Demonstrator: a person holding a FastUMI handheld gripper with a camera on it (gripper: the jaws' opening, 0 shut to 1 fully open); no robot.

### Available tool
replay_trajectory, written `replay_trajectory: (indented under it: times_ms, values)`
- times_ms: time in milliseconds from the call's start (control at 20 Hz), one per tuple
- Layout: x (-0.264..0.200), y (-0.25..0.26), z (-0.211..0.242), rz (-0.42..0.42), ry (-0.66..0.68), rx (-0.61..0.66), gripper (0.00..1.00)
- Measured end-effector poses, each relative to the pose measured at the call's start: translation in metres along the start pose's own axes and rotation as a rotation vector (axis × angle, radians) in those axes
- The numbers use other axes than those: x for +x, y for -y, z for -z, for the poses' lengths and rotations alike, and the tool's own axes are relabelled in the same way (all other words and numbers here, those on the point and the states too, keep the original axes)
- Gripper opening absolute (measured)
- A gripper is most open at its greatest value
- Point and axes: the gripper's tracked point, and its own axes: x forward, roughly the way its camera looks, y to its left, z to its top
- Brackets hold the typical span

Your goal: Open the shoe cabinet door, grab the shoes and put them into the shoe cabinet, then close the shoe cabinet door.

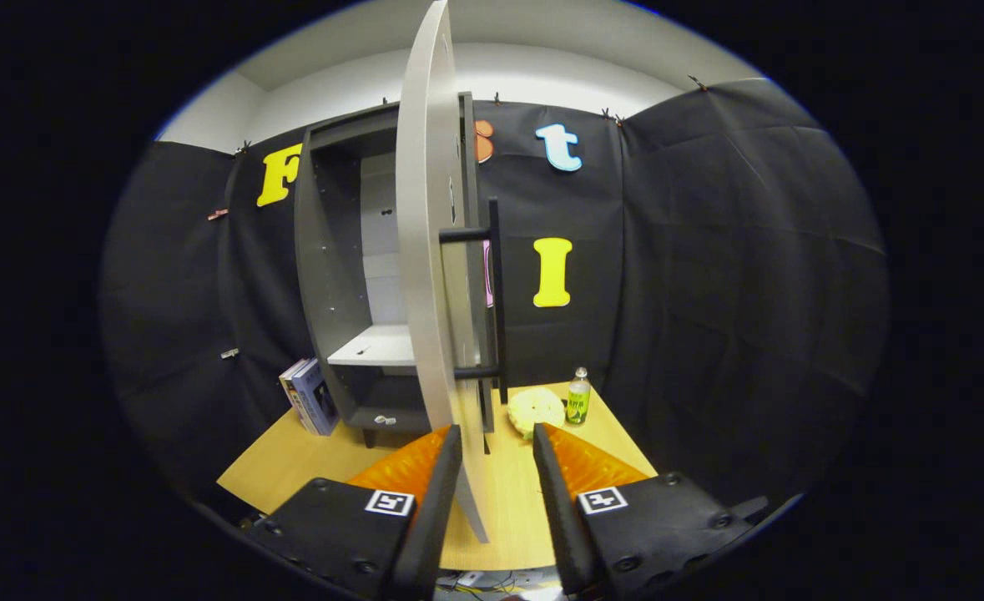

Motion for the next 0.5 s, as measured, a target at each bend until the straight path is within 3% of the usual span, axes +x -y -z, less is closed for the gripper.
replay_trajectory:
  times_ms: [100,300,500]
  values:
    - [-0.012,-0.004,0.023,0.012,-0.045,0.005,0.81]
    - [-0.019,-0.042,0.075,-0.041,-0.165,-0.033,0.99]
    - [0.001,-0.094,0.116,-0.128,-0.259,-0.024,0.98]
